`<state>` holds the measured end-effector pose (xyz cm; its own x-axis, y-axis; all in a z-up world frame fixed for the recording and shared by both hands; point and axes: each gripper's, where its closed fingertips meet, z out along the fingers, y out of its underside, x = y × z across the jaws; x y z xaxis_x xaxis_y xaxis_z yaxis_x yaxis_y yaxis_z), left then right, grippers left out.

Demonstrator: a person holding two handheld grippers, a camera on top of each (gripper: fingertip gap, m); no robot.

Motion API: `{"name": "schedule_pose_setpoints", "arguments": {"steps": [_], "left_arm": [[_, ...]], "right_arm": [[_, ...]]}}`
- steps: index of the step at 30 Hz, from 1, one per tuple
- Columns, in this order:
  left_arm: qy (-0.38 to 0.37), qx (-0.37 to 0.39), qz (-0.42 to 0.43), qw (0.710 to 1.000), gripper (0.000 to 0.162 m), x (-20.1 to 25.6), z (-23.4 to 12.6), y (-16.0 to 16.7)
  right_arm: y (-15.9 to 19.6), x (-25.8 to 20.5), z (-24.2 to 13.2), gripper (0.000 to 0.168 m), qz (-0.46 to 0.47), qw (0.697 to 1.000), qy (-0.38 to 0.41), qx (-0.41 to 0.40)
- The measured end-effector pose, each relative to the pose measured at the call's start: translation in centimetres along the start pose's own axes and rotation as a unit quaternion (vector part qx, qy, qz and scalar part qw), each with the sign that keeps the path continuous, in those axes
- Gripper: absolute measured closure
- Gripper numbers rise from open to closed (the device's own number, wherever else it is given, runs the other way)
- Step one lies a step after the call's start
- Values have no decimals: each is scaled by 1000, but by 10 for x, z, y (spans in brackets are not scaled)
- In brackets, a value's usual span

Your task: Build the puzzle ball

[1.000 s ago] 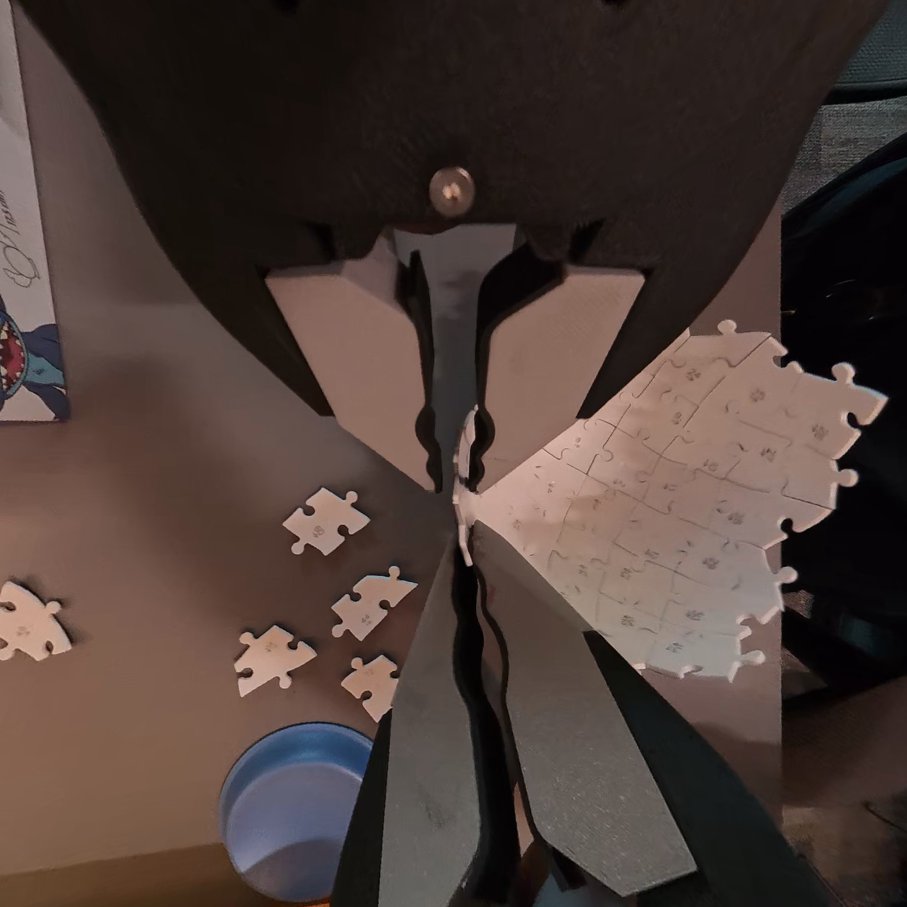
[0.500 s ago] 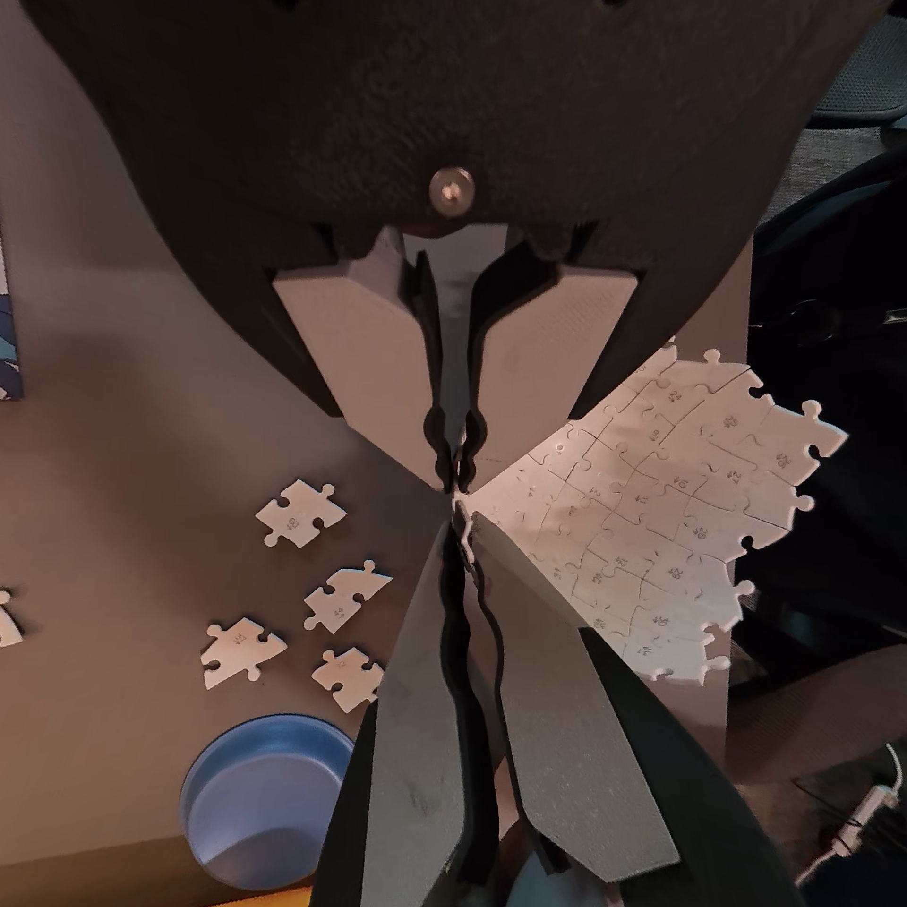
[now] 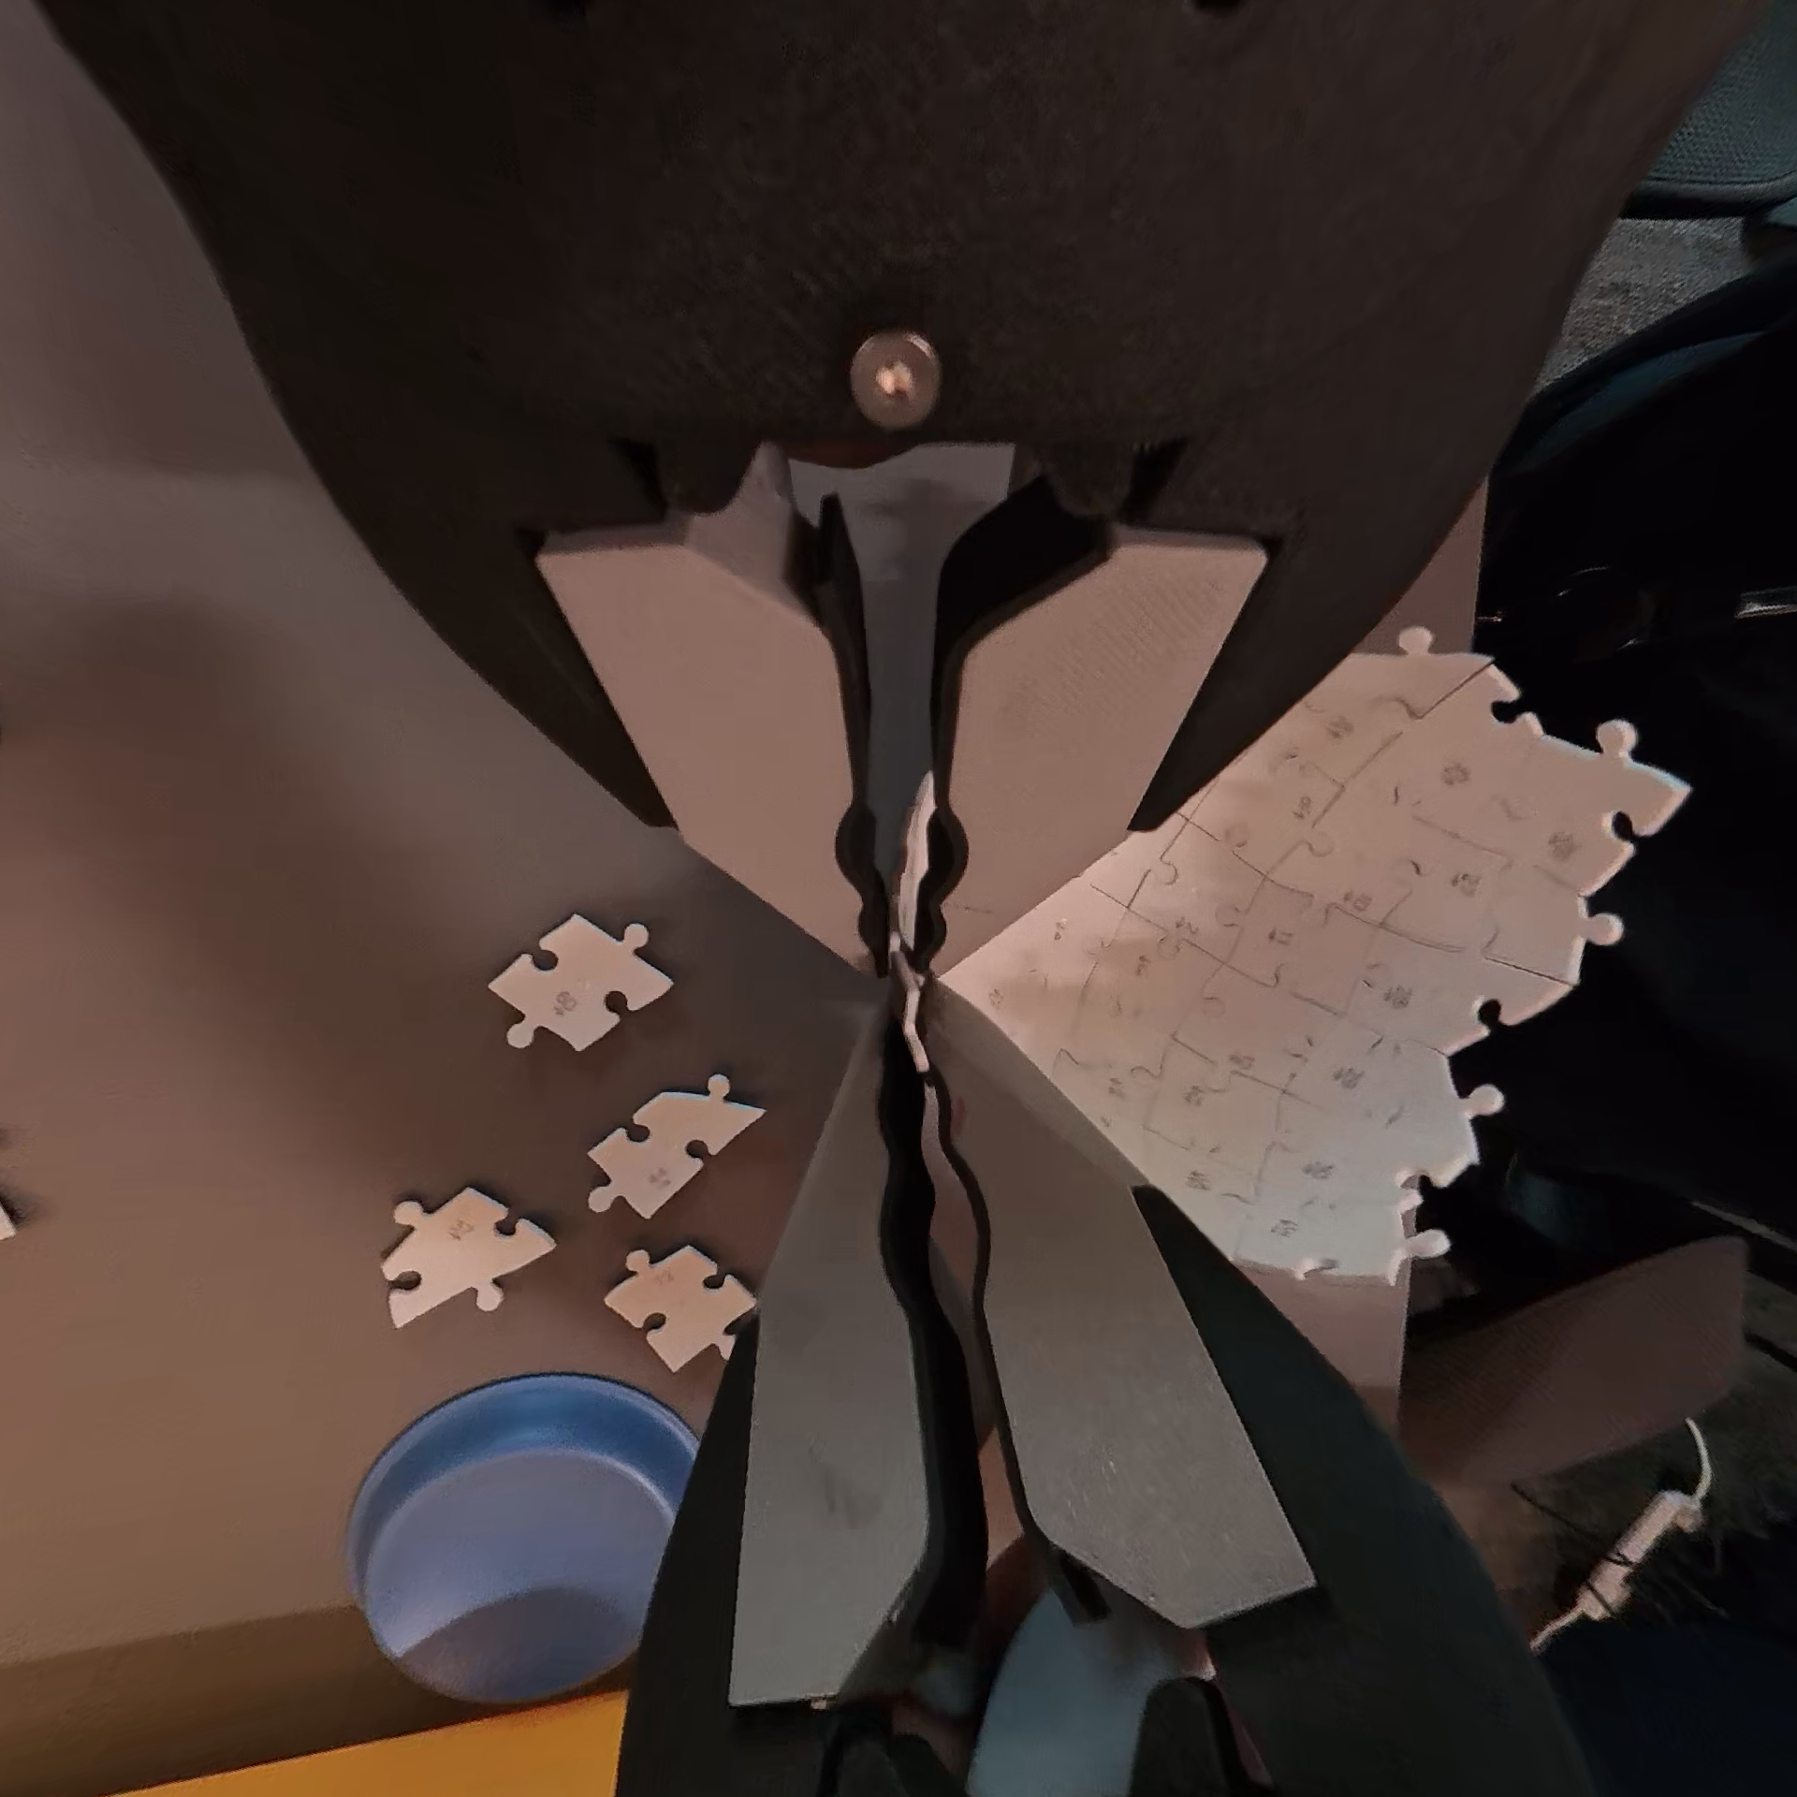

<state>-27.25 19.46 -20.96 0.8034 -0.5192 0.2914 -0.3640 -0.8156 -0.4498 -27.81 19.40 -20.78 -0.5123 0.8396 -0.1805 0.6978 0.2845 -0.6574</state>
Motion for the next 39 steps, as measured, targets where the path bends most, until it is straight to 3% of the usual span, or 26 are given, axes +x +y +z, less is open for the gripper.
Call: {"name": "schedule_pose_setpoints", "arguments": {"steps": [25,30,39], "left_arm": [[22,-3,-4,1000,161,3,0,4],[21,-5,-11,1000,161,0,0,5],[26,-2,-14,1000,161,1,1,2]], "right_arm": [[0,-5,1,168,22,999,-33,8],[1,-1,-8,168,-3,1000,-5,4],[2,-2,-16,163,7,999,-27,18]]}}
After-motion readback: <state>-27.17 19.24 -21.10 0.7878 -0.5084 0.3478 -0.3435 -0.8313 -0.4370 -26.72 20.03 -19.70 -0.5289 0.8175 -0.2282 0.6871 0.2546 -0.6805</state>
